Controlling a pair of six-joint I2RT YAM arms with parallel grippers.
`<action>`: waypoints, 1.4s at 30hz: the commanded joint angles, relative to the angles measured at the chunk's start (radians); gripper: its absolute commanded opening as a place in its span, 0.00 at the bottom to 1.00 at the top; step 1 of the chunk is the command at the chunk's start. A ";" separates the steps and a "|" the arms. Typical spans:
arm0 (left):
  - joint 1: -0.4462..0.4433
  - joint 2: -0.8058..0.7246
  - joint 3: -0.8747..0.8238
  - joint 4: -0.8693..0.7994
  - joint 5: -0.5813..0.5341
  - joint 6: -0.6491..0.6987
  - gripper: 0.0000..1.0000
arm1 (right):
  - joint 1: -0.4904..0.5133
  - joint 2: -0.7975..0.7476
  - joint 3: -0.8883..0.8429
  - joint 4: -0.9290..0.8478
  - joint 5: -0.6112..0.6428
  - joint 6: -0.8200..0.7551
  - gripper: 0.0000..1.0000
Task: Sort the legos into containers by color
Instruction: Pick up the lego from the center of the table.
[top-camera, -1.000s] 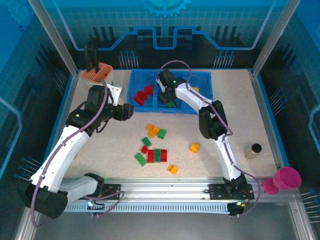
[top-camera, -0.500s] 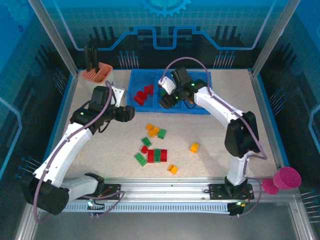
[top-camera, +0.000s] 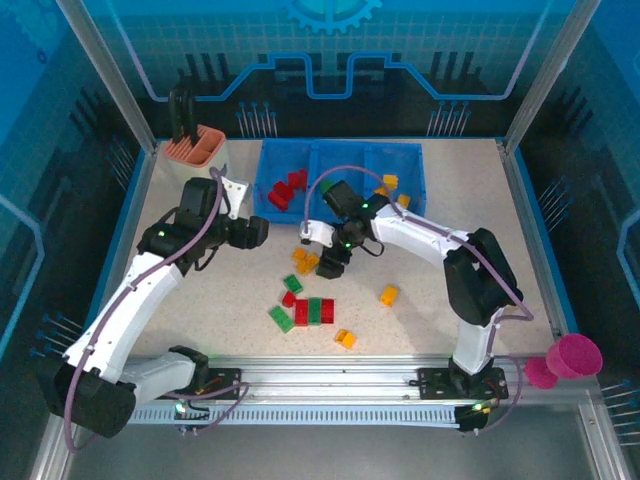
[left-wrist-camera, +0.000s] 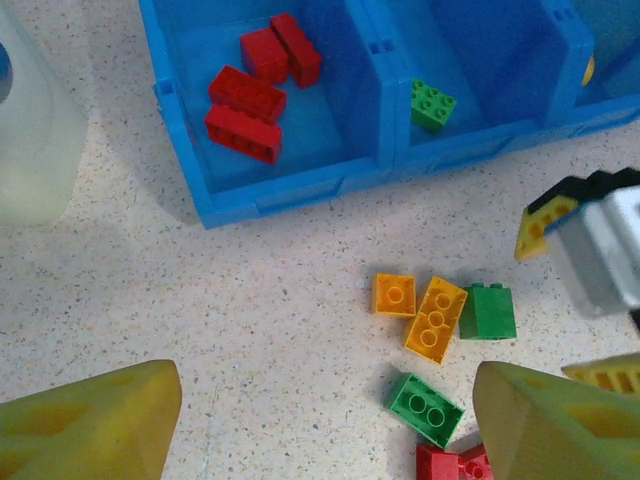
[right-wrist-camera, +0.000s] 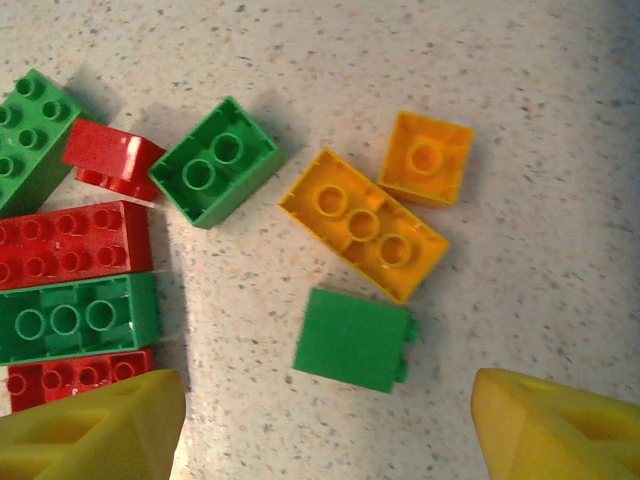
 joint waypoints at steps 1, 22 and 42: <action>0.009 -0.024 -0.014 0.007 -0.005 0.026 0.79 | 0.022 0.049 0.012 -0.021 0.067 0.073 0.80; 0.012 -0.009 -0.019 0.021 0.008 0.023 0.80 | 0.070 0.166 0.008 0.065 0.259 0.148 0.84; 0.058 0.023 -0.024 0.049 0.070 0.020 0.81 | -0.027 0.100 0.092 0.030 0.278 -0.021 0.39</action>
